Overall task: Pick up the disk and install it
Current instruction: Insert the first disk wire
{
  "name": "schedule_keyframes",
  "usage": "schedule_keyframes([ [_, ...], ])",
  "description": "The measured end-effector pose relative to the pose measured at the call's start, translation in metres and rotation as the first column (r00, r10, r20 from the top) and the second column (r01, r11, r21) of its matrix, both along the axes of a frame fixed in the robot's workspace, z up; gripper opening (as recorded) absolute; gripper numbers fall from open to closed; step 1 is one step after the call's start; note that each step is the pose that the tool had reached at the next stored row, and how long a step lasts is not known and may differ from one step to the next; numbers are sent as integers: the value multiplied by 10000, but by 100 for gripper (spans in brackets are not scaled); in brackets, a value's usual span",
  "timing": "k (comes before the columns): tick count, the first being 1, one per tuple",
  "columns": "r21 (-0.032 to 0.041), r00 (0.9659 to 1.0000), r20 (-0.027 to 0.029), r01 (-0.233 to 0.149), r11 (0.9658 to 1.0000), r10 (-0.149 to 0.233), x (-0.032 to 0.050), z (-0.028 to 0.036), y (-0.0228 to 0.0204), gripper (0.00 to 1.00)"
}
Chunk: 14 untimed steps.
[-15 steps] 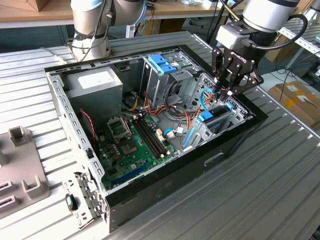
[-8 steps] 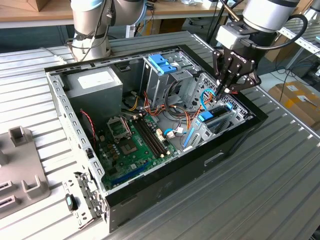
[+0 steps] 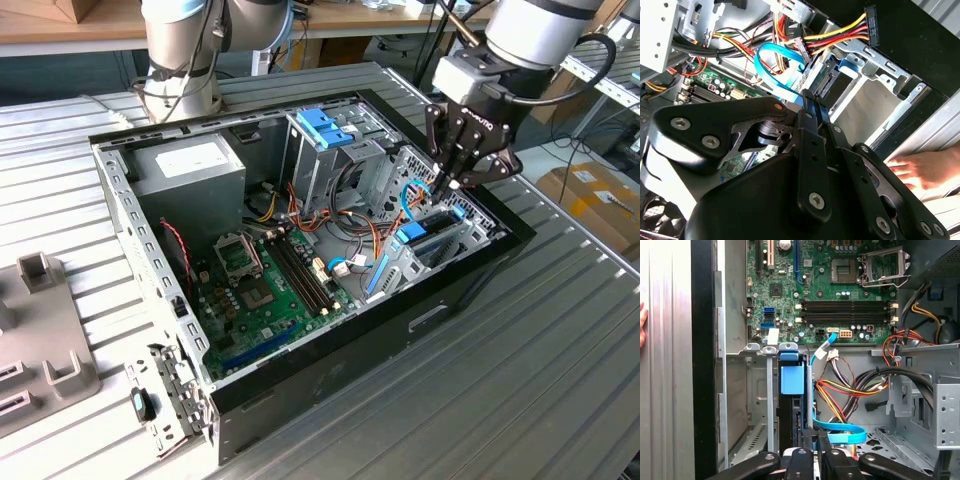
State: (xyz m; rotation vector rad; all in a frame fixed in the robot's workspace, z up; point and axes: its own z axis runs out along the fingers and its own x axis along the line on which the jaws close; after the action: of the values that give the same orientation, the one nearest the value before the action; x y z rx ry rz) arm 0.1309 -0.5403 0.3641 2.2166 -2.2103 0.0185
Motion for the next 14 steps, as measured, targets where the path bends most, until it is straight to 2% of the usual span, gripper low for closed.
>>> schedule_keyframes([
  [4,0,9999,39,-157,9999,157,-23,-41,-29,16],
  [6,-2,9994,90,-329,9995,329,-35,-69,-41,16],
  [11,-5,9987,188,-474,9989,474,-74,-83,-50,16],
  [12,-7,9986,220,-490,9988,490,-80,-87,-52,16],
  [14,-18,9977,370,-562,9984,562,-108,-104,-63,16],
])
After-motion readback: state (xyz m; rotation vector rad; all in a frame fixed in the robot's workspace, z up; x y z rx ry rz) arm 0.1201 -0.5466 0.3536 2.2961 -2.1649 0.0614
